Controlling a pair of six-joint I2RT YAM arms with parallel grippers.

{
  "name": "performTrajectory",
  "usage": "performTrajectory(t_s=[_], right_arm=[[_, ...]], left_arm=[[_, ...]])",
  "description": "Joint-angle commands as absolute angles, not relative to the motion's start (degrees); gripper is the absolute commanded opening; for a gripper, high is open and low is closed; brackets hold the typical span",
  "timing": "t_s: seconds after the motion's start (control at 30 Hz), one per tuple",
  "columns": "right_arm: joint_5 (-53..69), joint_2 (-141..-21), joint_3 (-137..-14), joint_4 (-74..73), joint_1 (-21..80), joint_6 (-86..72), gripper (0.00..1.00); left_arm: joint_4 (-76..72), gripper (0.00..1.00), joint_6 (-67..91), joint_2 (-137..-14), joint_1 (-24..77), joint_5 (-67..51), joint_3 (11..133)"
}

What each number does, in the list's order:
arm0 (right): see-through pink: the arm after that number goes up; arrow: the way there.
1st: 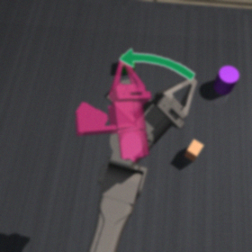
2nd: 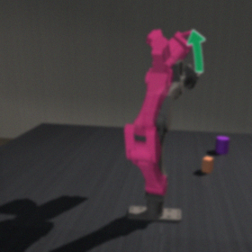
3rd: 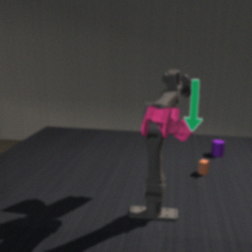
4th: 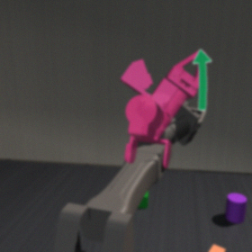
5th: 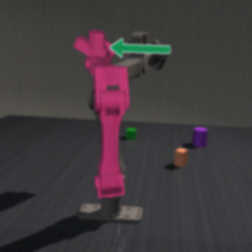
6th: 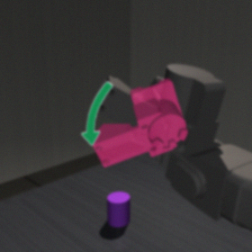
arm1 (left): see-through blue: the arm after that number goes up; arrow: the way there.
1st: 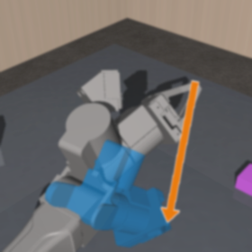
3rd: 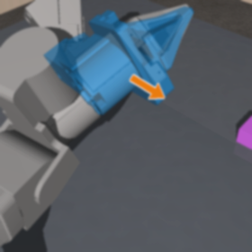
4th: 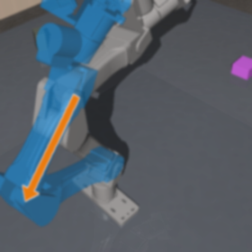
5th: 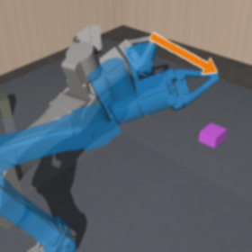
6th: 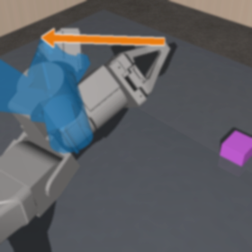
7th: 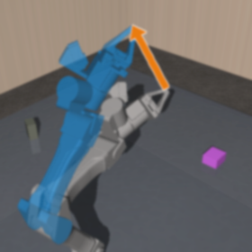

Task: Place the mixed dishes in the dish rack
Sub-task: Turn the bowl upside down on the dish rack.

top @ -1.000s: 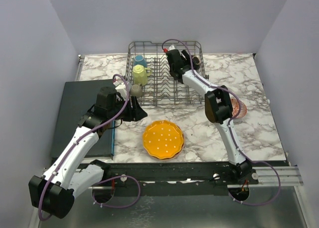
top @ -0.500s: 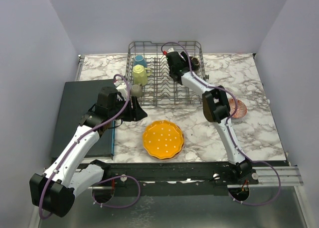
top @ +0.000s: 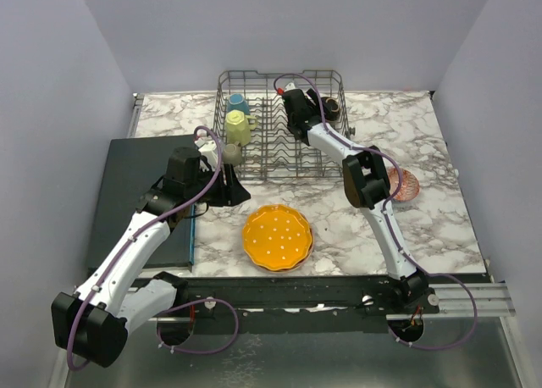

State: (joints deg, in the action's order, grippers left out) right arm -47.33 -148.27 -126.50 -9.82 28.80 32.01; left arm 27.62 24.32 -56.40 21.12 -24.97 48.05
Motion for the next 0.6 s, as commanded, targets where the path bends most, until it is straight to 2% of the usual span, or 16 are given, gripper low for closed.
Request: performTrajectory(t_s=[0.0,0.07,0.13,0.33,0.57], right_arm=[[-49.4,-149.5,-129.2,-8.0,28.6,31.2,0.51],[-49.3,-149.5,-129.4,-8.7,28.6,30.7,0.54],[-49.1,-149.5,-129.6,-9.5,28.6,30.0,0.63],[-49.0,-149.1,-129.6,-10.3,29.0,29.1,0.8],[-49.5,-148.6,-128.5,-10.1,29.5,29.1,0.91]], left_arm=[[28.4,0.54,23.3,-56.7,21.4,-23.8,47.8],[28.4,0.54,23.3,-56.7,21.4,-23.5,47.8],[28.4,0.54,23.2,-56.7,21.4,-23.4,47.8],[28.6,0.54,23.1,-56.5,21.4,-23.1,47.9],[28.7,0.54,23.1,-56.3,21.4,-22.7,47.9]])
